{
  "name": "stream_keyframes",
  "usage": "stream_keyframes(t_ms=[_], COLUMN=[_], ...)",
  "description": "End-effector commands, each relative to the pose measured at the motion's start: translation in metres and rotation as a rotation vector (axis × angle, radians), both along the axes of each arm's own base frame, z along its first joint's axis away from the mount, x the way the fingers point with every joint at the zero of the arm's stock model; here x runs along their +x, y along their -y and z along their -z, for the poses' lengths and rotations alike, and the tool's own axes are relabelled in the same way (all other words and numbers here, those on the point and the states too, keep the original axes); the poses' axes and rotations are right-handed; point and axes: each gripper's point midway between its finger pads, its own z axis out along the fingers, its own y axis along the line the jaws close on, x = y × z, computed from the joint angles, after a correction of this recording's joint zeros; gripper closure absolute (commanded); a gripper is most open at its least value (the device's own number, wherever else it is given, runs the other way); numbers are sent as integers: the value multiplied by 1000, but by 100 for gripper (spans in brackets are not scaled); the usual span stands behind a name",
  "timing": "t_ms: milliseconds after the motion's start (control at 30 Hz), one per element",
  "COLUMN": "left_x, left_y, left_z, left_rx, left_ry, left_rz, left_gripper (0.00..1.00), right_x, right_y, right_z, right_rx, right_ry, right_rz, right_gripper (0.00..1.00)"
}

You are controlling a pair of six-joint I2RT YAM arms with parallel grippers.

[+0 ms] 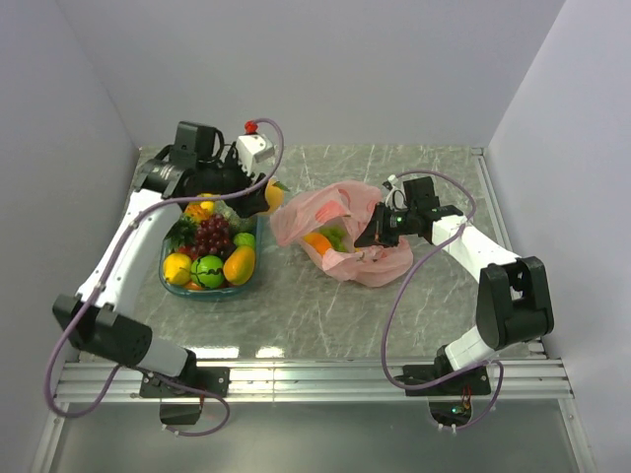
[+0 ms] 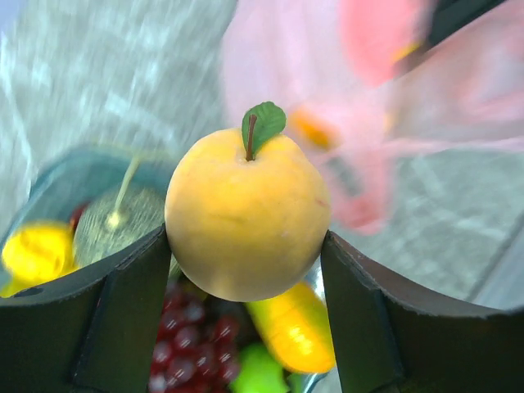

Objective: Place the fake fruits into the plastic bag and tie a complex knot

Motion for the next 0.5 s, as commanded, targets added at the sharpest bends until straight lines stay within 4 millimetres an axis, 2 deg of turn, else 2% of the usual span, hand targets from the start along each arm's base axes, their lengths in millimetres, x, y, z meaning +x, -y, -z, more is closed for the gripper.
stream_keyframes(t_ms=[0, 67, 100, 167, 200, 267, 300, 333, 367, 467], left_x=[-34, -48, -64, -73, -86, -93, -99, -101, -98, -88], left_y=[38, 60, 77, 97, 112, 129, 142, 147, 153, 156], left_z=[-63, -74, -75, -80, -75, -73, -61, -52, -34, -6], left_rx=[-237, -287, -308, -334, -340, -352, -344, -334, -316, -270], left_ry=[80, 99, 82, 116, 102, 106, 72, 47, 5, -22], left_rz=[172, 248, 297, 342, 383, 425, 454, 468, 470, 450], left_gripper=[47, 48, 48, 49, 49, 50, 50, 51, 51, 54], right_x=[16, 16, 15, 13, 13, 12, 12, 13, 13, 12], right_y=[0, -1, -1, -3, -3, -3, -3, -4, -4, -5], right_z=[-20, -19, -18, -16, -15, -15, -16, -18, -19, -25], right_rx=[13, 16, 17, 16, 14, 14, 14, 16, 19, 22], right_ry=[67, 64, 62, 53, 50, 52, 52, 56, 57, 72], right_rz=[9, 10, 7, 1, -1, -2, -2, -3, -5, -11], right_gripper=[100, 100, 100, 100, 100, 100, 100, 100, 100, 100])
